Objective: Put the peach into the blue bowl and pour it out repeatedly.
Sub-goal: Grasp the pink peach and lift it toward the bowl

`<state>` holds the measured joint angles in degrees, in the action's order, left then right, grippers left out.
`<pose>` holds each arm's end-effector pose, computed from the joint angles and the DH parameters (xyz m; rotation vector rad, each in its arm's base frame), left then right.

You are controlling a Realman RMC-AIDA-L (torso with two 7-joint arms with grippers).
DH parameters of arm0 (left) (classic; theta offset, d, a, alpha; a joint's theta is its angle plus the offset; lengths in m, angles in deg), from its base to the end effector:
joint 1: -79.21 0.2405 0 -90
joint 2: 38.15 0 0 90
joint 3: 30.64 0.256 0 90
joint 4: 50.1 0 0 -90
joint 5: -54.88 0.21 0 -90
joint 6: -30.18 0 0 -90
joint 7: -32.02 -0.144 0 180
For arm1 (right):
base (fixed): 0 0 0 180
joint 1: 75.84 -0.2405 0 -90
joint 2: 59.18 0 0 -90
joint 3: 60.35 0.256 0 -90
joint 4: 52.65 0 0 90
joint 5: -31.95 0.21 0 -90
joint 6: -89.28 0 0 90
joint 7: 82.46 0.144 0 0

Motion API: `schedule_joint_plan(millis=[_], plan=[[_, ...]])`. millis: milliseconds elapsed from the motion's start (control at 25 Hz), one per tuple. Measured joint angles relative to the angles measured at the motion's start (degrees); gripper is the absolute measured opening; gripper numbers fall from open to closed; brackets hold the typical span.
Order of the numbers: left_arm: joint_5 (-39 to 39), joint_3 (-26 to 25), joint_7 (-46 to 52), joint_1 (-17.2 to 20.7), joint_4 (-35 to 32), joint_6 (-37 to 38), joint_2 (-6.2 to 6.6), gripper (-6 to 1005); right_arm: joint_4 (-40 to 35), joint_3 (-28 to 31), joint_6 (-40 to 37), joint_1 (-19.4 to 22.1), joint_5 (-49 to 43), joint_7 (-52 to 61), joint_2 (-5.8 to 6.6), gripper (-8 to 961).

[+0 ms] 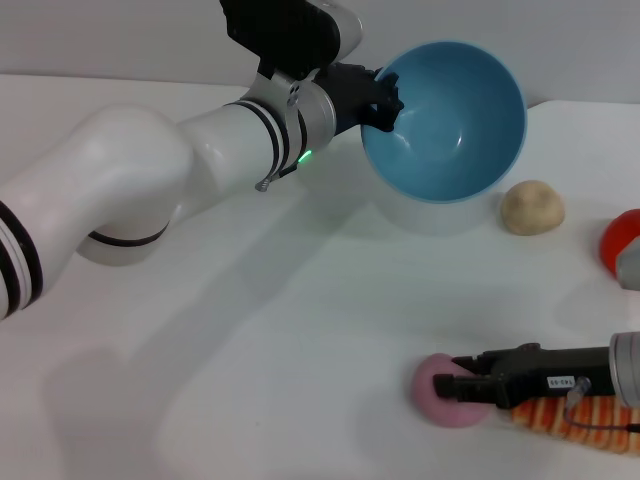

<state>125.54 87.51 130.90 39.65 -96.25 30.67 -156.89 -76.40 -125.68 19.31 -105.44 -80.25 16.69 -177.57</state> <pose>-0.1504 0.4158 -0.1070 -2.2184 -0.5517 -0.3478 0.3043 0.2933 -0.0828 -2.7380 1.2952 0.2517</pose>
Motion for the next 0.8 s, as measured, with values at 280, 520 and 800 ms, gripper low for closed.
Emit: schedule_joint_plan(millis=[280, 520, 800], plan=[[0.09, -0.03, -0.01, 0.16, 0.01, 0.02, 0.00, -1, -1.97, -0.01, 1.31, 0.47, 0.30, -0.56, -0.06, 468], [0.30, -0.03, -0.05, 0.09, 0.53, 0.04, 0.05, -2, -5.30, -0.50, 1.05, 0.36, 0.43, -0.73, -0.43, 230], [0.55, 0.15, -0.63, -1.53, 3.87, 1.10, 0.18, -2, -13.79, -0.04, -5.26, 0.90, 1.68, -0.77, -0.37, 92]])
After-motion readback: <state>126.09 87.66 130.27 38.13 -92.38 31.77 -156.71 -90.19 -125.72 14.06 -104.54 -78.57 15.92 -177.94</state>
